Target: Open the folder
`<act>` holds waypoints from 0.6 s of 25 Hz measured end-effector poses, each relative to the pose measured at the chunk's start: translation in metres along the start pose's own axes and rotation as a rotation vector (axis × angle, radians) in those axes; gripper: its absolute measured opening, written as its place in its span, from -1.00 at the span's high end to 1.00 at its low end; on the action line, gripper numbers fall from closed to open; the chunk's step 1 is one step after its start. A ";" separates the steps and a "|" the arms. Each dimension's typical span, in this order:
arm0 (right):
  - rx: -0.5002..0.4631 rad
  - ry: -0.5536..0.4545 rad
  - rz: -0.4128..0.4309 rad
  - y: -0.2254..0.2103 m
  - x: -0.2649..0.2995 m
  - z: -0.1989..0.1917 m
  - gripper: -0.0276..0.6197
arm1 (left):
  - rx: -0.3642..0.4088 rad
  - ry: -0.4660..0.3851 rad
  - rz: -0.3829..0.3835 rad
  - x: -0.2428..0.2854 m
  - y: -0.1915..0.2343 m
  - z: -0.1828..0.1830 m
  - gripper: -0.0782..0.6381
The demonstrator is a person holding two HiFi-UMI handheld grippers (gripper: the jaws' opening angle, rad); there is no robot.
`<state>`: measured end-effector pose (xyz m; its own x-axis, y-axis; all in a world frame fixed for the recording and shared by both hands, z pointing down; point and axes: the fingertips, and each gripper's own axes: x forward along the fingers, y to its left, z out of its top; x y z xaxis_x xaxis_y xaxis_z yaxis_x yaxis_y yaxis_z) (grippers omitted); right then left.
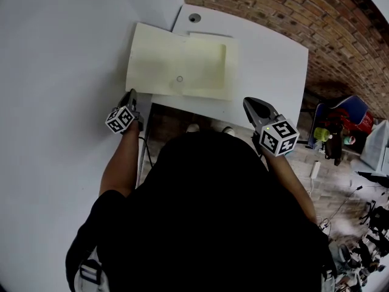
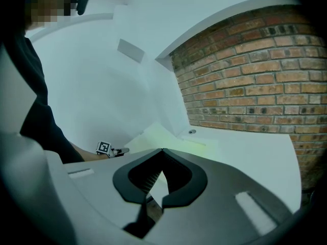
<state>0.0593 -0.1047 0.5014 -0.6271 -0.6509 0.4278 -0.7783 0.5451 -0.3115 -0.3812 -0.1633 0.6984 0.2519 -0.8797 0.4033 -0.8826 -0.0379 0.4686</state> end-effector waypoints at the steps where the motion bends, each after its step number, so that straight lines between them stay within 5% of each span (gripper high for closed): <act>1: 0.001 0.001 -0.001 -0.001 0.002 0.000 0.92 | -0.004 0.005 0.003 0.001 0.003 -0.002 0.75; 15: 0.027 0.001 -0.015 -0.006 0.016 0.003 0.92 | -0.068 0.051 0.027 0.014 0.035 -0.015 0.74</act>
<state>0.0535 -0.1204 0.5076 -0.6155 -0.6583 0.4334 -0.7881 0.5211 -0.3277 -0.4025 -0.1697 0.7323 0.2494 -0.8548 0.4552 -0.8609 0.0195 0.5084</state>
